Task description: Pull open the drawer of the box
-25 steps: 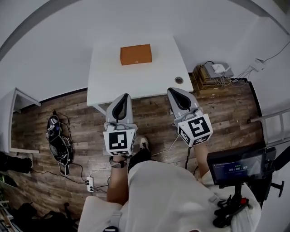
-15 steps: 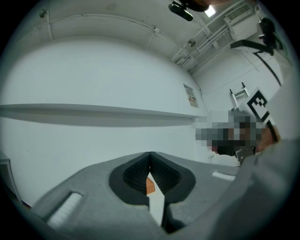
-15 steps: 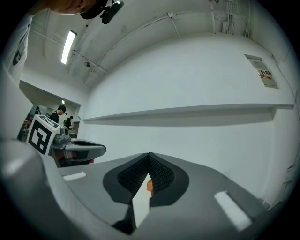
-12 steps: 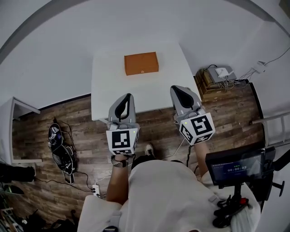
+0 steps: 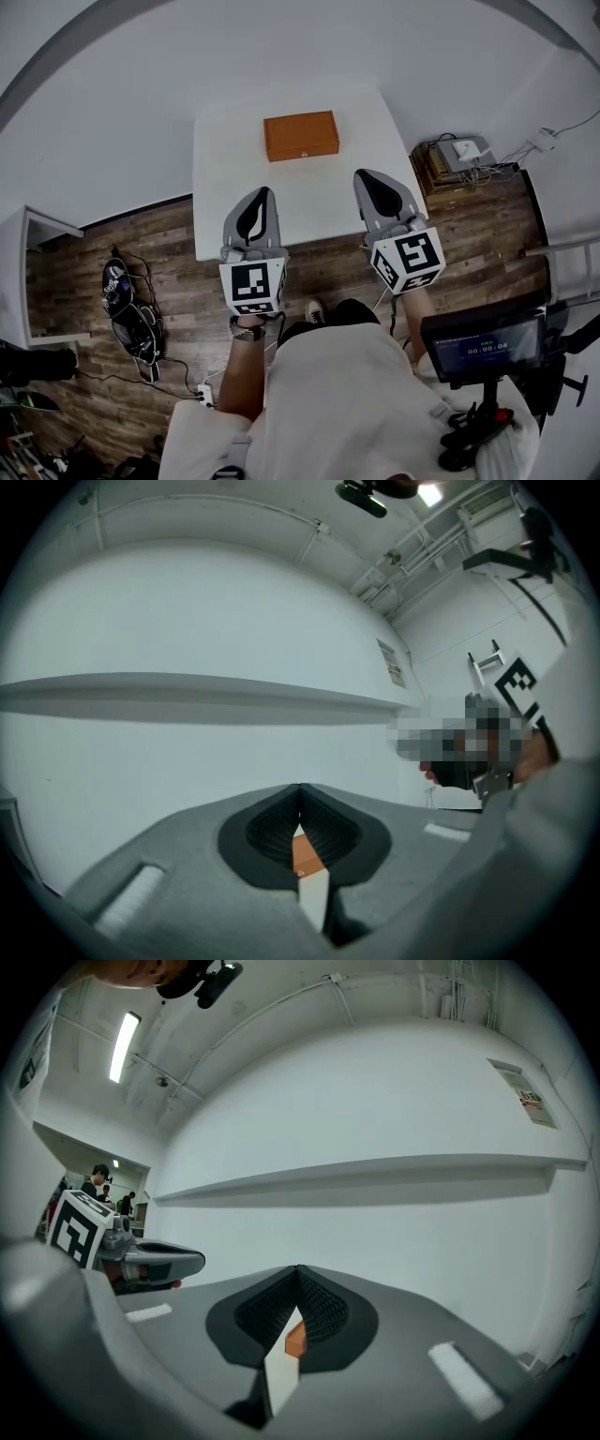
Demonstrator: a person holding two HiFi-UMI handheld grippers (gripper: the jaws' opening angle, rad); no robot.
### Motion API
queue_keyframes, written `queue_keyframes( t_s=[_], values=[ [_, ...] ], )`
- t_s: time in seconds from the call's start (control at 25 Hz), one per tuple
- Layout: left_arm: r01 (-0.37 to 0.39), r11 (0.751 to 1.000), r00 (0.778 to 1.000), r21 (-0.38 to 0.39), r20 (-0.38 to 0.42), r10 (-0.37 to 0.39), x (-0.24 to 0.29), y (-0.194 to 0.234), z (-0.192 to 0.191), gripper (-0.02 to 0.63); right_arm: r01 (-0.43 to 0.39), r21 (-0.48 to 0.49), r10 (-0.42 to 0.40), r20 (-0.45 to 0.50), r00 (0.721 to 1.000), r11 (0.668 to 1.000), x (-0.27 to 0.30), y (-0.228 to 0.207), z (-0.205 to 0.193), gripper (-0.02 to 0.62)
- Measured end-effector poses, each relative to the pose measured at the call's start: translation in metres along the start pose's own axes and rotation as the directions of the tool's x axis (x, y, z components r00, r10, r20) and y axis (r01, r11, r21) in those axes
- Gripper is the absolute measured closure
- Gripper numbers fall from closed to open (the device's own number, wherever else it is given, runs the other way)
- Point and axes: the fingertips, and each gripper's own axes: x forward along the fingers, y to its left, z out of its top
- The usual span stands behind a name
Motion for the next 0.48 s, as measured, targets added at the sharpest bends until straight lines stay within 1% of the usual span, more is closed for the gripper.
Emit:
queue_keyframes(
  t_s=[0.16,0.28,0.4,0.48],
  values=[
    [-0.029,1.0,1.0,-0.006,-0.008,0.029,0.002,0.002,-0.007,0.601,-0.005,0.098,0.005,0.002,1.0,0.995,-0.002,-0.006,-0.003,0.594],
    [-0.037,0.999,0.999,-0.01,-0.022,0.036,0.004,0.004,-0.014,0.601,0.017,0.088,-0.015,-0.013,1.0,0.996,-0.003,-0.012,-0.008,0.594],
    [-0.034,0.999,0.999,-0.009,-0.038,0.033,0.017,-0.003,-0.022,0.601,0.028,0.08,-0.026,-0.025,0.999,0.996,-0.001,-0.029,-0.017,0.594],
    [-0.032,0.999,0.998,-0.004,-0.047,0.032,0.024,-0.008,-0.028,0.601,0.04,0.053,-0.037,-0.042,0.998,0.998,0.0,-0.037,-0.026,0.594]
  ],
)
